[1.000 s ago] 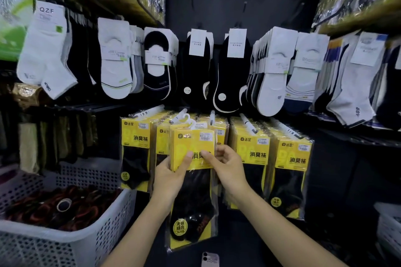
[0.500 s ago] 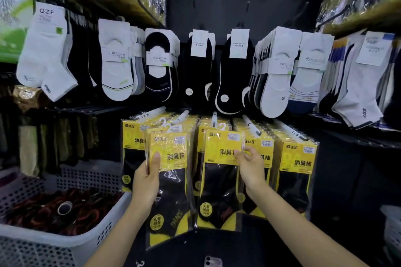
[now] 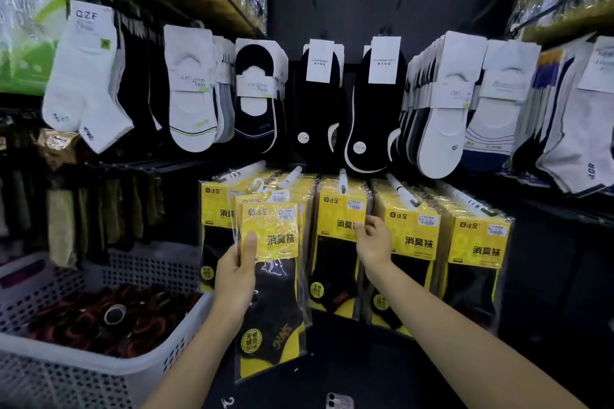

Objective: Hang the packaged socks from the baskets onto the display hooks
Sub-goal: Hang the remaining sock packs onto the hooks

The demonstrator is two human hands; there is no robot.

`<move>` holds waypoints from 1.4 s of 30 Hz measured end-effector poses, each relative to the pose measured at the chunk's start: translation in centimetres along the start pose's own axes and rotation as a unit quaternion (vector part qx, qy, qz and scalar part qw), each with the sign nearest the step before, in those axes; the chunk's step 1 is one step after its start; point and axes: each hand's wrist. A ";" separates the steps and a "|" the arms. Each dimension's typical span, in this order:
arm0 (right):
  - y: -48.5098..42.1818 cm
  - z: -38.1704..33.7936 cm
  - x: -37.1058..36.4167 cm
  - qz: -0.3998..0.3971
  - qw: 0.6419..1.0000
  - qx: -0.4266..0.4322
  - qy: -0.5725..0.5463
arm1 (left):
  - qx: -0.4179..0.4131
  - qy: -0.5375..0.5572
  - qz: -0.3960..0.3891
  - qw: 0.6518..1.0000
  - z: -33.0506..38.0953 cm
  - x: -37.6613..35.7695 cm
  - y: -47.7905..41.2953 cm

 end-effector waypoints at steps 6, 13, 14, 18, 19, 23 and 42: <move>1.7 -1.3 2.1 -0.043 0.997 0.048 -0.035 | -0.005 0.020 -0.023 1.000 -0.1 -0.3 0.6; 5.4 -3.4 4.0 -0.095 0.990 0.081 -0.071 | 0.024 0.063 -0.067 0.995 0.9 -3.7 2.4; 5.8 -3.5 4.0 -0.105 0.988 0.077 -0.082 | 0.027 0.071 -0.068 0.995 1.1 -4.4 2.7; 6.5 -3.7 4.4 -0.093 0.985 0.088 -0.116 | 0.035 0.094 -0.069 0.993 2.0 -5.9 3.7; 6.4 -3.6 4.6 -0.086 0.985 0.081 -0.124 | 0.036 0.090 -0.068 0.993 2.1 -6.0 3.8; 6.1 -3.2 5.3 -0.087 0.985 0.039 -0.145 | 0.057 0.087 -0.081 0.991 1.9 -5.5 3.7; 0.6 -1.5 2.4 0.018 0.997 0.048 -0.065 | -0.007 0.038 0.042 0.998 0.9 -0.3 -0.8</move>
Point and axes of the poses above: each hand's wrist, its own y-axis away from the middle knuckle, its own x-axis out of the back of the hand, z = x × y, and after that the axes turned 11 degrees about x, right-handed
